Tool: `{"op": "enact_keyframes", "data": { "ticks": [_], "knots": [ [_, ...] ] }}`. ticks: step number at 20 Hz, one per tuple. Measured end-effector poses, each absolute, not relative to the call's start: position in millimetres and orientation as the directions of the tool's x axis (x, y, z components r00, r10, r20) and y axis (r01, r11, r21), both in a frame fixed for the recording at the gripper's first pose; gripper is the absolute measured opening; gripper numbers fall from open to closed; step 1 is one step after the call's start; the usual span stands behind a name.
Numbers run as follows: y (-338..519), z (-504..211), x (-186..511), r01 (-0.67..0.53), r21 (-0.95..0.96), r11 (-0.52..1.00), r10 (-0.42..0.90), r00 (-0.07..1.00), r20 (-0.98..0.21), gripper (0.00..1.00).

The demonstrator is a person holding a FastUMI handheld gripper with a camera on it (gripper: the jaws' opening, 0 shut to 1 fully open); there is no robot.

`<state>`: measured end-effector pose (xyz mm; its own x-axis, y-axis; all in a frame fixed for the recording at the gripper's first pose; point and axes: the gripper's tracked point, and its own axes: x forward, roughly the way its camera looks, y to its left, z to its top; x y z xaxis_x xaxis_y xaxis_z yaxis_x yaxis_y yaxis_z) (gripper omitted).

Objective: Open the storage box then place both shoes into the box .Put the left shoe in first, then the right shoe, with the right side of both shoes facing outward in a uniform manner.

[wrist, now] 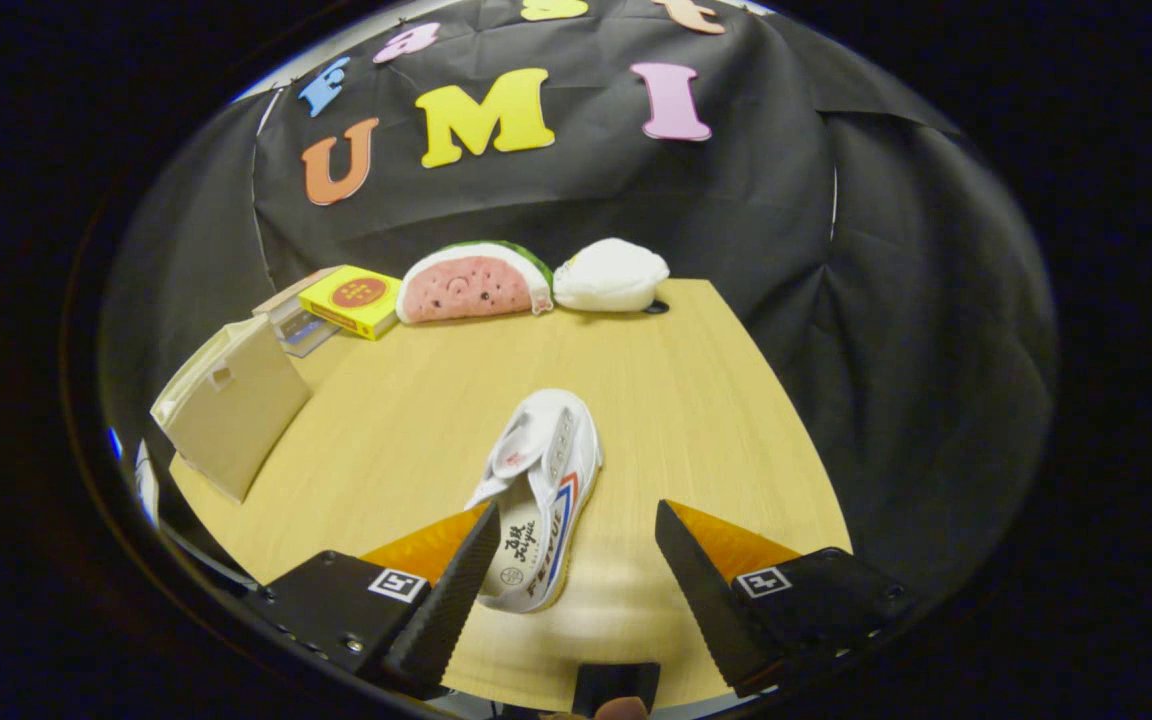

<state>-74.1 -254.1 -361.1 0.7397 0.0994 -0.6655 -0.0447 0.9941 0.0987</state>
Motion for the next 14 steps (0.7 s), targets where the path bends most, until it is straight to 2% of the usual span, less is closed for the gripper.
{"op": "enact_keyframes", "data": {
  "ticks": [3,6,7,11,14],
  "knots": [
    [-255.1,-390.9,-60.5,-0.042,0.084,0.996,0.089,0.702,-0.706,0.96],
    [-259.2,-411.4,-44.3,0.022,0.119,0.993,0.075,0.659,-0.749,0.95],
    [-259.2,-414.0,-40.1,0.032,0.131,0.991,0.078,0.652,-0.754,0.91],
    [-244.4,-420.3,-28.9,0.029,0.168,0.985,0.114,0.621,-0.775,0.59],
    [-237.5,-418.5,-20.8,0.014,0.172,0.985,0.127,0.616,-0.778,0.49]
  ]
}}
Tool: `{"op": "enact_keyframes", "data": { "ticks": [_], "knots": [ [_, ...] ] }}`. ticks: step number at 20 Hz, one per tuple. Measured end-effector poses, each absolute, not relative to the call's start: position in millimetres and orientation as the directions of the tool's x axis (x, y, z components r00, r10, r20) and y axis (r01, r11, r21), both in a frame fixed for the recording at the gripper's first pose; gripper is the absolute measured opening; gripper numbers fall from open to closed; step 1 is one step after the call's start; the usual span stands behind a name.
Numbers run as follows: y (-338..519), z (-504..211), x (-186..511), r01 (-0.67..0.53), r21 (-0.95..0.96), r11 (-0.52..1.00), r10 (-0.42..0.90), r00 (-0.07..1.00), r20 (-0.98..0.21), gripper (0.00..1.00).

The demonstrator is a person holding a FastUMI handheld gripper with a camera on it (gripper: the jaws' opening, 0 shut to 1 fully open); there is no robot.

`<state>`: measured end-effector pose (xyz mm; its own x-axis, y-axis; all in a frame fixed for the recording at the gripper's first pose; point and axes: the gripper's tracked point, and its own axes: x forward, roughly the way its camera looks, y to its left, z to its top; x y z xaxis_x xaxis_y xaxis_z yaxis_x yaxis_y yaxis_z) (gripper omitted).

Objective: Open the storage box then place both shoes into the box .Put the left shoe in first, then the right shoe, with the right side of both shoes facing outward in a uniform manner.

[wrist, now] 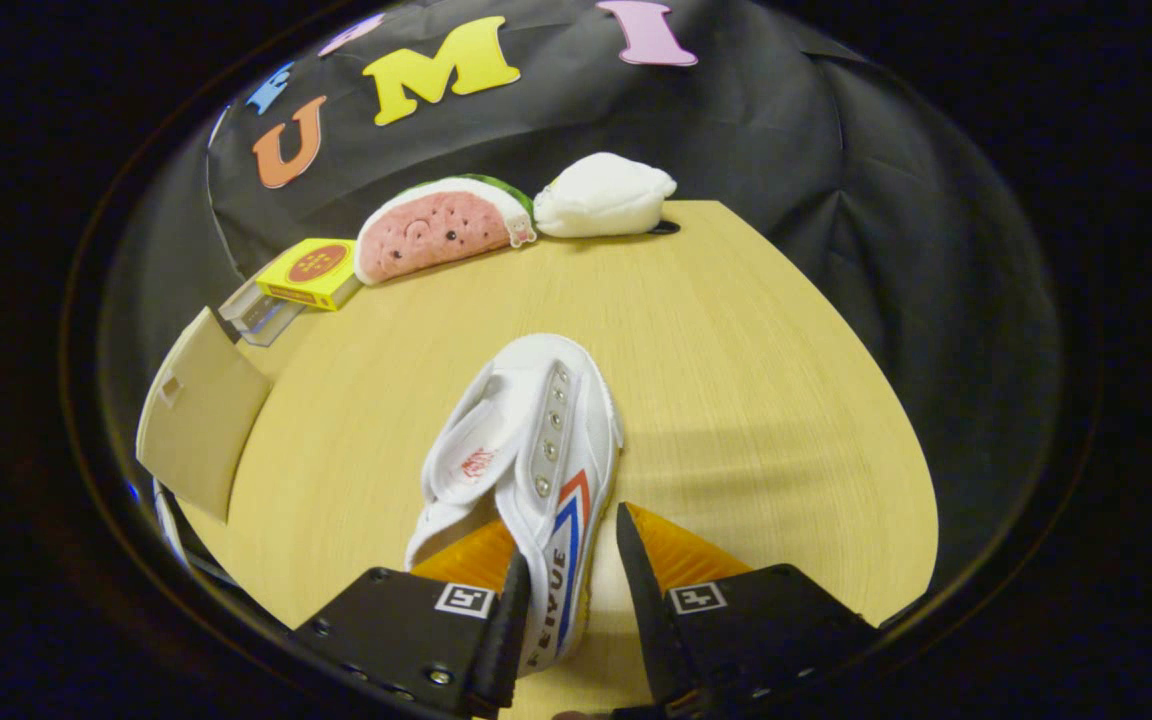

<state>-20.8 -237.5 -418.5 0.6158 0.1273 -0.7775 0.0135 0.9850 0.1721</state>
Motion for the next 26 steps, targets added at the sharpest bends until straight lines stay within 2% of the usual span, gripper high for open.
{"op": "enact_keyframes", "data": {
  "ticks": [6,9,10,11,15,26],
  "knots": [
    [-238.4,-416.1,-15.3,0.079,0.209,0.975,0.126,0.58,-0.805,0.41],
    [-246.3,-415.9,-15.2,0.11,0.191,0.975,0.097,0.564,-0.82,0.12],
    [-254.1,-415.7,-12.3,0.129,0.169,0.977,0.065,0.576,-0.815,0.12],
    [-251.9,-422.8,-10.1,0.137,0.163,0.977,0.059,0.56,-0.826,0.0],
    [-246.1,-408.3,-16.3,0.206,0.223,0.953,0.082,0.533,-0.842,0.0],
    [-165.6,-322.7,-28.3,0.206,0.309,0.928,0.144,0.567,-0.811,0.0]
  ]
}}
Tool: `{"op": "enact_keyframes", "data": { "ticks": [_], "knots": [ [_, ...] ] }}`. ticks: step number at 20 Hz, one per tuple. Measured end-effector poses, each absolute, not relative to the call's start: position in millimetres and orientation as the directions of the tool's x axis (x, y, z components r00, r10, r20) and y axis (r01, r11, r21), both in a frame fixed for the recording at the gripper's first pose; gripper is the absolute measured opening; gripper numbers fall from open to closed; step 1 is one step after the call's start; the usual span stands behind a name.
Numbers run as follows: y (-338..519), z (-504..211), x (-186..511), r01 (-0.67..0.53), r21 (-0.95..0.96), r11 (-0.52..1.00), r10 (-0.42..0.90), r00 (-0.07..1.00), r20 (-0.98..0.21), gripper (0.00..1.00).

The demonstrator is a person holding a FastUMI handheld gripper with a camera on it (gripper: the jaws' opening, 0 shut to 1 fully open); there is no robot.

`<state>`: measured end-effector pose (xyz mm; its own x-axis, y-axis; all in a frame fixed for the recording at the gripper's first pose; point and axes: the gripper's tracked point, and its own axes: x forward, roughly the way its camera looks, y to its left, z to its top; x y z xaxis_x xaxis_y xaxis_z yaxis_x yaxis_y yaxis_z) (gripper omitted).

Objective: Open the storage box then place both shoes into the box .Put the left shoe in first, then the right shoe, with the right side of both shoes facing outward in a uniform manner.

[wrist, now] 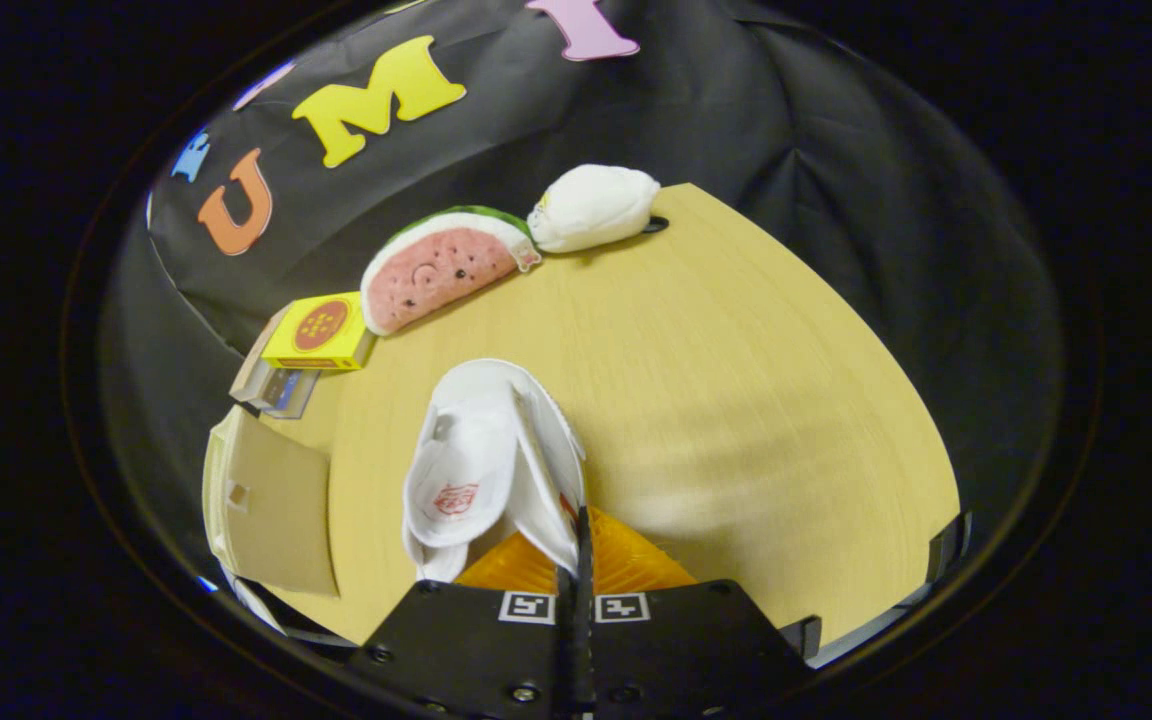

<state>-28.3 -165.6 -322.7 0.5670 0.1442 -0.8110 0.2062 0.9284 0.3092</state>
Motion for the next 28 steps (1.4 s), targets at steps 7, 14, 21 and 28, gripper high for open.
{"op": "enact_keyframes", "data": {
  "ticks": [7,14,21,28],
  "knots": [
    [-61.3,-259.3,-32.7,0.198,0.343,0.918,0.157,0.612,-0.775,0.0],
    [61.3,-208.8,-46.0,0.204,0.384,0.901,0.158,0.669,-0.726,0.0],
    [157.6,-185.8,-47.2,0.231,0.403,0.885,0.135,0.702,-0.699,0.0],
    [227.5,-209.9,-42.0,0.263,0.396,0.88,0.117,0.687,-0.717,0.0]
  ]
}}
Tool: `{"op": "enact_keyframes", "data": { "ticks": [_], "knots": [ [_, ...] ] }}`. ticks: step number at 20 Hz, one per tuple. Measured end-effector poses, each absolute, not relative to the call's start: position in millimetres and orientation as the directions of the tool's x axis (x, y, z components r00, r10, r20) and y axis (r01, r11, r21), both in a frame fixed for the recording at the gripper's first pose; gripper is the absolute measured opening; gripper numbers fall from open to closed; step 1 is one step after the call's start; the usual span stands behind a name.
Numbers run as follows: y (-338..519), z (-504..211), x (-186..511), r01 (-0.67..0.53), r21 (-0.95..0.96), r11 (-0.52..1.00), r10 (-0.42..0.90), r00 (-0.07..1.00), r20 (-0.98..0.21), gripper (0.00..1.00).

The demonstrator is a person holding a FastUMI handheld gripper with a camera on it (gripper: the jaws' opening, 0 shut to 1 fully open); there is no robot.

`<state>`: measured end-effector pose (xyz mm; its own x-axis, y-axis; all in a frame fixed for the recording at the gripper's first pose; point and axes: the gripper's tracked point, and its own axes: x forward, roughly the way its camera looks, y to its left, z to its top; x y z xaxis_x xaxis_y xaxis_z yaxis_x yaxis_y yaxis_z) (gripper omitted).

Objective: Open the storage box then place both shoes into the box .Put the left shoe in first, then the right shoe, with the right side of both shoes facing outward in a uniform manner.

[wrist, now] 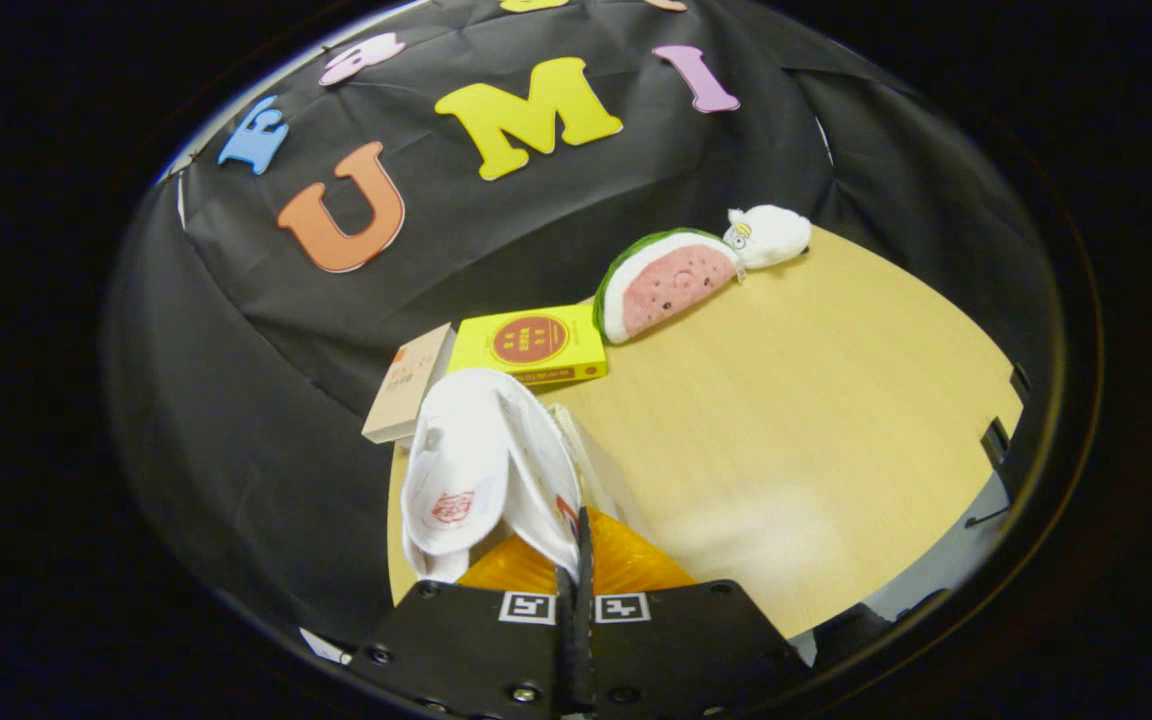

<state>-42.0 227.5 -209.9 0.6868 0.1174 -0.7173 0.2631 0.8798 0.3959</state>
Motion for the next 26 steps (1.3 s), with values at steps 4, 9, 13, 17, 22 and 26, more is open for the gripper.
{"op": "enact_keyframes", "data": {
  "ticks": [4,9,13,17,22,26],
  "knots": [
    [242.8,-237.1,-37.5,0.32,0.392,0.862,0.092,0.663,-0.743,0.0],
    [245.7,-261.0,-33.7,0.356,0.36,0.862,0.054,0.642,-0.765,0.0],
    [250.8,-271.1,-29.8,0.337,0.335,0.88,0.044,0.645,-0.763,0.0],
    [263.4,-281.0,-27.5,0.298,0.349,0.888,0.083,0.643,-0.761,0.23],
    [266.9,-261.5,-28.6,0.208,0.32,0.924,0.092,0.691,-0.717,0.81],
    [245.7,-241.6,-29.4,0.173,0.28,0.944,0.062,0.741,-0.669,0.95]
  ]
}}
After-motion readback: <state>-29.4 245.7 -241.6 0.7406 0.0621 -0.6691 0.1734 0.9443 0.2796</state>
